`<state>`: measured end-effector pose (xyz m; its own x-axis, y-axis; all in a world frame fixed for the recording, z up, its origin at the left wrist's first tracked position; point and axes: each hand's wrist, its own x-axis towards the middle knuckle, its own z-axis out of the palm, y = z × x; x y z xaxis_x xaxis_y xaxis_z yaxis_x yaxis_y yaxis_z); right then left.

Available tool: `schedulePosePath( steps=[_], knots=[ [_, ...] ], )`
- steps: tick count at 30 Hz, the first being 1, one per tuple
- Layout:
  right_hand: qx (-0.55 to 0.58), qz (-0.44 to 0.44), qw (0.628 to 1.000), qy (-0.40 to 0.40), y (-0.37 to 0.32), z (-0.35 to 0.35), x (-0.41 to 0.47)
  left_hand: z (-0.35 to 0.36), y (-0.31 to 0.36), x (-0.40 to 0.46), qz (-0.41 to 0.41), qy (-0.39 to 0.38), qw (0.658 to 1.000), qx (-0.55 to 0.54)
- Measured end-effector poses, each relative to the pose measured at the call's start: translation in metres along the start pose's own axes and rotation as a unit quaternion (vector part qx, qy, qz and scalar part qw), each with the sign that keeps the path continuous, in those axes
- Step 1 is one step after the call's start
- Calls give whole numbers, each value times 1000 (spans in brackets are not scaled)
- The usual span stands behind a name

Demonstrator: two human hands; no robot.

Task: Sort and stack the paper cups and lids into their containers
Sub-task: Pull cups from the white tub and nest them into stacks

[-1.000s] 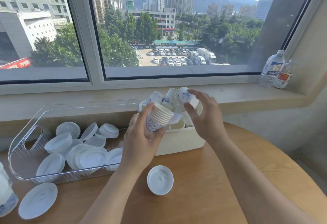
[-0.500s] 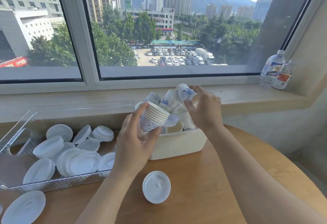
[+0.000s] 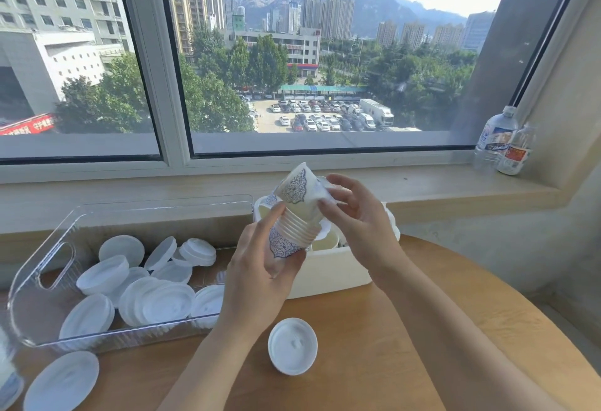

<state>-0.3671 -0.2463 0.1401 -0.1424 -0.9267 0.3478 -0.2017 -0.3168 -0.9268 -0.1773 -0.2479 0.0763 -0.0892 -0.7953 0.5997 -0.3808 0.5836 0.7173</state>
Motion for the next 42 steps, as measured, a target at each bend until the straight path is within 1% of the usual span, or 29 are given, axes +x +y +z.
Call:
schedulePosePath(
  steps=[4,9,12,14,19,23,29,34,37,40,42],
  knots=[
    [8,13,999,-34,0,12,-6,-2,1,-1,-4,5,1000,-6],
    [-13,-8,999,-37,3,18,-7,-6,-1,-4,-1,1,1000,-13],
    [-84,-40,994,-52,5,21,-11,-7,-3,-5,-2,3,1000,-10],
    [-116,-58,991,-40,5,22,-14,-8,-5,-6,-6,3,1000,-7],
    [-154,-87,983,42,8,19,-20,-10,-9,-9,-13,6,1000,-1],
    [-185,-124,974,46,12,19,-30,-10,-7,-7,-11,14,1000,-1],
    [-142,-90,986,23,19,21,-45,-7,-3,-10,1,8,1000,-1],
    [-151,-70,986,16,23,16,-55,-1,3,-14,18,1,1000,25],
    [-153,-70,986,-15,25,8,-58,0,4,-17,18,-10,999,30],
    [-190,-81,977,-49,27,-3,-58,0,5,-20,20,-23,999,31],
    [-238,-89,967,-16,32,-15,-53,-1,5,-20,19,-22,999,34]
  ],
)
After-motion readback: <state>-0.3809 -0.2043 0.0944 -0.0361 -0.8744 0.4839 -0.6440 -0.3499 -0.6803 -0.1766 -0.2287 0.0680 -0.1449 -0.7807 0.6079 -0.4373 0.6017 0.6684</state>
